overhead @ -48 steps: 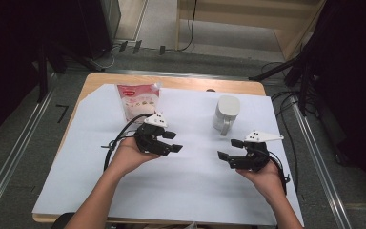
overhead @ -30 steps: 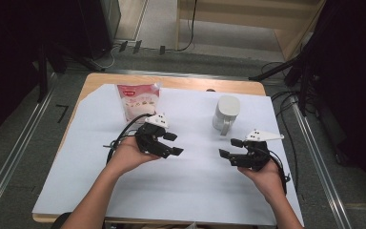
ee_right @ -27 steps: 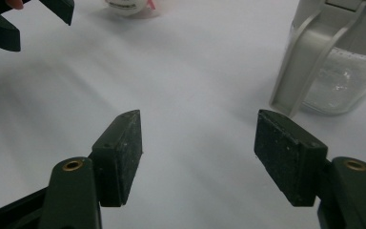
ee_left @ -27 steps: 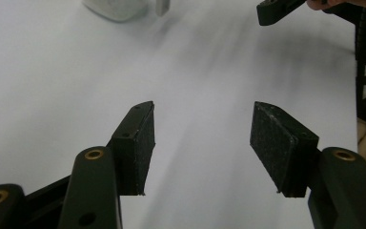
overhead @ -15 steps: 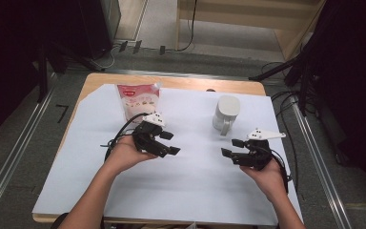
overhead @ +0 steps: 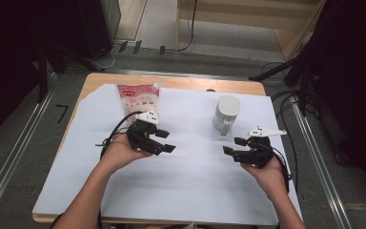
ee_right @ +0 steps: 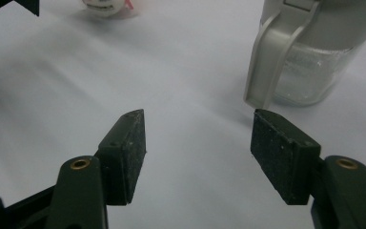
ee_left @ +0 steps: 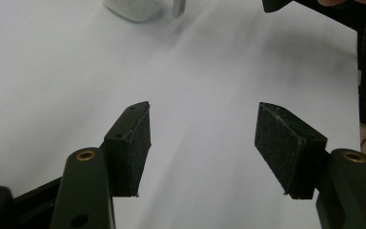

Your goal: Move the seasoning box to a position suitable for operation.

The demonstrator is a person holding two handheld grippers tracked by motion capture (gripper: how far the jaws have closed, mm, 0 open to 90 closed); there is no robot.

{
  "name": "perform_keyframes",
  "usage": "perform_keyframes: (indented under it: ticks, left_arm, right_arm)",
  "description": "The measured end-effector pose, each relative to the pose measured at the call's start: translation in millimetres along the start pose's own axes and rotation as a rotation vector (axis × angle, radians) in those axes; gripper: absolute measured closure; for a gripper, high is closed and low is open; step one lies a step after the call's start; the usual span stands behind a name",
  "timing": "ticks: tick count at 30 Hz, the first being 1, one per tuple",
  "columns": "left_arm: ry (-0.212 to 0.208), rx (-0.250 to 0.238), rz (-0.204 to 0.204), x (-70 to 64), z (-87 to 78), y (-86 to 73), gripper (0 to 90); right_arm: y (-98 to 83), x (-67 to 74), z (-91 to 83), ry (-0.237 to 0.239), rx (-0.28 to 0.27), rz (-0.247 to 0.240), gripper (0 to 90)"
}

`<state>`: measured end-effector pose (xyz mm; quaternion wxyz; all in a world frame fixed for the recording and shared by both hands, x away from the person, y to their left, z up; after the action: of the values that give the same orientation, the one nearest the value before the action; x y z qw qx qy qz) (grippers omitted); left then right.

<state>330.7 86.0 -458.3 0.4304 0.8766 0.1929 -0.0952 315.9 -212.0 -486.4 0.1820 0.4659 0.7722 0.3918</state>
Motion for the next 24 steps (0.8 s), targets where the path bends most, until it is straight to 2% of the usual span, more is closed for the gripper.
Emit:
perform_keyframes:
  ticks: [2,3,6,7,11,16,20,24]
  left_arm:
    - [0.000,0.000,0.004,-0.5,0.2,1.0,38.3]
    - [-0.003,0.001,0.018,-0.9,1.4,2.0,38.5]
    - [-0.014,0.006,0.031,-3.2,4.7,1.1,38.0]
    - [-0.006,0.021,0.042,-4.0,5.6,-0.7,37.8]
    - [-0.005,0.029,0.033,-5.4,8.2,-2.1,38.4]
    - [0.004,0.048,0.034,-6.9,10.5,-1.8,38.4]
    - [-0.003,0.037,0.043,-7.6,10.5,-0.7,38.1]
    - [0.003,0.037,0.049,-9.5,10.3,0.9,37.8]
  right_arm:
    - [2.4,-0.4,0.1,-0.005,-0.021,-0.007,35.7]
    - [3.0,-0.2,1.5,-0.005,-0.038,-0.035,36.4]
    - [1.3,-0.6,3.7,-0.015,-0.016,-0.055,38.4]
    - [1.0,-1.3,5.0,-0.021,-0.008,-0.061,38.4]
    - [4.9,-5.5,3.5,-0.039,-0.011,-0.032,36.8]
    - [9.9,-8.6,1.5,-0.058,-0.025,-0.021,33.8]
    - [21.4,-11.5,-0.7,-0.064,-0.033,-0.034,33.9]
    - [36.1,-15.8,0.2,-0.076,-0.052,0.006,31.3]
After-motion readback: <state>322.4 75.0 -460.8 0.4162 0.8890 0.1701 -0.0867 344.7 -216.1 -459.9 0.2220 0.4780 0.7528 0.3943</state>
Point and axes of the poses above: each handheld gripper's, and its own axes: z roughly forward along the jaws, y roughly out of its top, x roughly to its left, the point moved 5 cm from there along z, roughly forward along the jaws, and after that the axes turned 12 degrees about -y, right-handed, at the moved point
